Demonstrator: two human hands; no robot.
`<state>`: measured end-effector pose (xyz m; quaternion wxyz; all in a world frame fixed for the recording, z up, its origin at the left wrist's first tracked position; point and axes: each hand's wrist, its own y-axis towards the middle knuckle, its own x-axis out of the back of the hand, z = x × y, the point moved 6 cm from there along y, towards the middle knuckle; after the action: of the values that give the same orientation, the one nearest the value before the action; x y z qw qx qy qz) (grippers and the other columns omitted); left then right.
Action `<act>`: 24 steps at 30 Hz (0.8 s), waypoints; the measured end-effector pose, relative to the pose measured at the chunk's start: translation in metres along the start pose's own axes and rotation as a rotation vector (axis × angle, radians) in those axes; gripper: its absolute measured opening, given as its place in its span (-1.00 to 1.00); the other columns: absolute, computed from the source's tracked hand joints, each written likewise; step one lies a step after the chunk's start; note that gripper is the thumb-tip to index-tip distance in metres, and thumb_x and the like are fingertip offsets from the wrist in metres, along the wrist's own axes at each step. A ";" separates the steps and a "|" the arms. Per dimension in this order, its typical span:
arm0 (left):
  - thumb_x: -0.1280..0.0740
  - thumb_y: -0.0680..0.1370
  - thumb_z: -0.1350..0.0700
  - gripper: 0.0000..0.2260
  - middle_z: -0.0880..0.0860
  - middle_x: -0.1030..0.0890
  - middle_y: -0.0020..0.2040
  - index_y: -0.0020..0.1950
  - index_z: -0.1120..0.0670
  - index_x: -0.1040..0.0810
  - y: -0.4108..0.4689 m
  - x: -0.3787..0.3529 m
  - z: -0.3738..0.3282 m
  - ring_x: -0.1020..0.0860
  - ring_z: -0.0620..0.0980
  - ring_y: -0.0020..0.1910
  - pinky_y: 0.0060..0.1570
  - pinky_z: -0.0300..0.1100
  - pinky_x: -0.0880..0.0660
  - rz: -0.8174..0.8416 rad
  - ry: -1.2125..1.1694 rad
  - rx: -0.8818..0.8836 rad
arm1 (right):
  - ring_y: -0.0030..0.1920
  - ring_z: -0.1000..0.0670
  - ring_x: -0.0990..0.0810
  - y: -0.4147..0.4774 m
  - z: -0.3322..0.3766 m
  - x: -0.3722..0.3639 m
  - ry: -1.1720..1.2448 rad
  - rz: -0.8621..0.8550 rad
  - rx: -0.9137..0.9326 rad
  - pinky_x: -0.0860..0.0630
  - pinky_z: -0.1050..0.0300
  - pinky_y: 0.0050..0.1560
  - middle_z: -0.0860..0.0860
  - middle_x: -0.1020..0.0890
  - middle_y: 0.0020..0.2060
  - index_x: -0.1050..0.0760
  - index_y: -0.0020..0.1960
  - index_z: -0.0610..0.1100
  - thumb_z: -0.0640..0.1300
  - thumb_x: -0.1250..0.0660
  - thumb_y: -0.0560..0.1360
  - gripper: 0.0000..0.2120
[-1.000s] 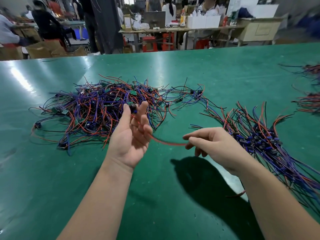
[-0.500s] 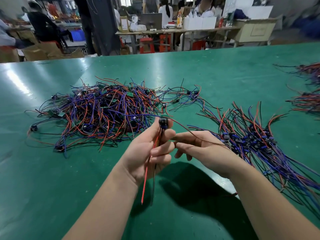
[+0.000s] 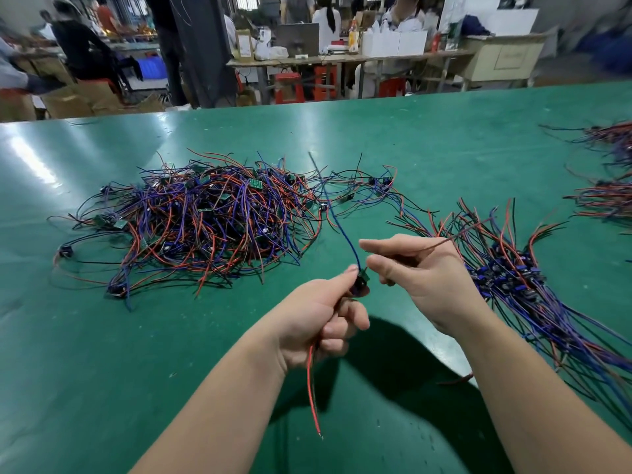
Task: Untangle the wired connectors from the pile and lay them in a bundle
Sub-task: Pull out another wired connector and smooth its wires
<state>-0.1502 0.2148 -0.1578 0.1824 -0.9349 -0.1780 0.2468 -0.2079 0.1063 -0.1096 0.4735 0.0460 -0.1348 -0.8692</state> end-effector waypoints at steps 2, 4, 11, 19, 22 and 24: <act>-0.19 0.54 -0.14 -0.70 0.01 -0.48 -0.55 -0.14 0.10 -0.35 0.000 -0.002 0.003 -0.18 -0.20 -0.72 -0.66 -0.47 -0.13 0.015 0.032 0.008 | -0.40 0.14 -0.45 0.000 -0.001 -0.003 -0.029 0.057 -0.012 -0.43 0.33 -0.32 0.10 -0.58 -0.41 -0.64 -0.10 -0.06 -0.26 -0.44 0.31 -0.80; -0.26 0.41 -0.19 -0.64 0.01 -0.47 -0.55 -0.13 0.11 -0.36 0.000 -0.003 0.005 -0.17 -0.20 -0.72 -0.65 -0.46 -0.13 0.024 0.075 0.020 | -0.38 0.19 -0.47 -0.001 -0.001 -0.006 -0.092 0.121 -0.005 -0.42 0.36 -0.29 0.12 -0.56 -0.42 -0.64 -0.05 -0.11 -0.34 -0.45 0.33 -0.76; -0.17 0.54 -0.23 -0.61 0.01 -0.55 -0.44 -0.04 0.11 -0.43 0.007 0.001 0.003 -0.25 -0.18 -0.64 -0.59 -0.37 -0.27 -0.010 0.192 -0.036 | -0.43 0.09 -0.49 0.000 -0.006 0.002 -0.046 0.035 -0.075 -0.43 0.26 -0.36 -0.03 -0.61 -0.40 -0.63 -0.24 -0.18 -0.29 -0.46 0.35 -0.96; -0.27 0.54 -0.19 -0.64 0.03 -0.68 -0.22 -0.23 0.04 -0.66 0.009 0.003 -0.007 -0.55 -0.09 -0.44 -0.37 -0.27 -0.50 -0.119 0.220 -0.160 | -0.53 0.09 -0.43 0.000 -0.019 0.004 0.200 -0.011 -0.308 -0.34 0.32 -0.50 -0.02 -0.58 -0.48 -0.63 -0.40 -0.12 -0.10 -0.49 0.13 -0.89; -0.42 0.48 0.02 -0.88 0.04 -0.65 -0.21 -0.16 0.03 -0.70 0.003 0.008 -0.018 -0.59 -0.07 -0.30 -0.27 -0.27 -0.52 -0.134 0.249 -0.351 | -0.51 0.10 -0.43 -0.001 -0.024 0.005 0.137 0.031 -0.380 -0.35 0.31 -0.46 -0.01 -0.59 -0.46 -0.59 -0.45 -0.10 0.00 -0.53 0.02 -0.78; -0.41 0.50 0.19 -0.92 0.04 -0.67 -0.24 -0.11 0.07 -0.70 0.000 0.006 -0.019 -0.59 -0.10 -0.28 -0.25 -0.31 -0.52 -0.098 0.255 -0.412 | -0.50 0.10 -0.45 -0.002 -0.026 0.006 0.124 0.018 -0.399 -0.36 0.29 -0.43 0.00 -0.59 -0.46 -0.57 -0.48 -0.10 0.01 -0.54 0.00 -0.77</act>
<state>-0.1349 0.2130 -0.1446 0.0206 -0.9662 -0.2453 0.0760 -0.2071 0.0968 -0.1350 0.4882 0.0037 0.0692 -0.8700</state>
